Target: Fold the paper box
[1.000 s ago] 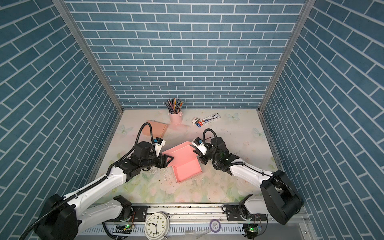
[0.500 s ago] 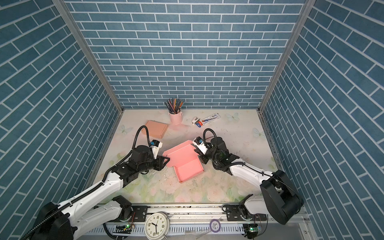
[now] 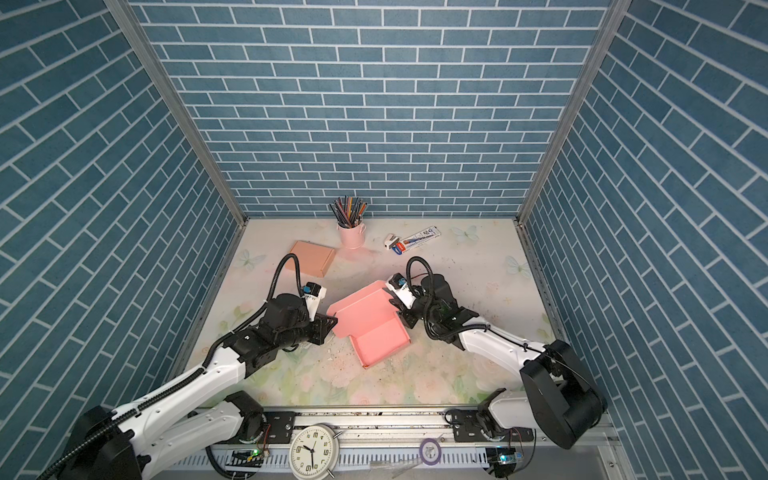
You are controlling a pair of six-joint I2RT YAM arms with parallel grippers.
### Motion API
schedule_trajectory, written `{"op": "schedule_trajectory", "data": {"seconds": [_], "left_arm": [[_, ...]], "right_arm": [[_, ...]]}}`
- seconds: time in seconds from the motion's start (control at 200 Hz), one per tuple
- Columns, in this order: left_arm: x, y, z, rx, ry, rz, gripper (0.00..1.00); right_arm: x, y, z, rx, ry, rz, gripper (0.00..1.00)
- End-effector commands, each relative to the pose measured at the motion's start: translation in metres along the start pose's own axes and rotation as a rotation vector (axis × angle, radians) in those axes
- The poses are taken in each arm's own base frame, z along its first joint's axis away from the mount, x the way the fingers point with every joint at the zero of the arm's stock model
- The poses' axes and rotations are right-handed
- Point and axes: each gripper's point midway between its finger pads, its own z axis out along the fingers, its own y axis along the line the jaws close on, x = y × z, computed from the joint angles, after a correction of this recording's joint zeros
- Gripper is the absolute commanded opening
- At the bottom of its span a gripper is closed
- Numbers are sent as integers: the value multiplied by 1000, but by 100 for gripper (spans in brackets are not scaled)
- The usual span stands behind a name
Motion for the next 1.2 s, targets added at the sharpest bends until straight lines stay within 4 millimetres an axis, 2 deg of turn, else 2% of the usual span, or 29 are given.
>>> {"op": "schedule_trajectory", "data": {"seconds": [0.0, 0.17, 0.29, 0.535, 0.965, 1.195], "left_arm": [[4, 3, 0, -29, 9, 4, 13], [2, 2, -1, -30, 8, 14, 8], [2, 1, -1, -30, 13, 21, 6], [1, -2, -1, -24, 11, 36, 6], [-6, -6, -3, -33, 0, 49, 5], [-25, -10, -7, -54, -49, 54, 4]], "right_arm": [[-5, -5, 0, 14, 0, 16, 4], [-8, 2, 0, -22, -11, 3, 5], [-11, 8, 0, -64, -19, -8, 13], [-18, 7, 1, -67, -29, -13, 18], [-27, 4, 0, -58, -41, -18, 8], [-29, 3, -1, -43, -41, -3, 3]]}}
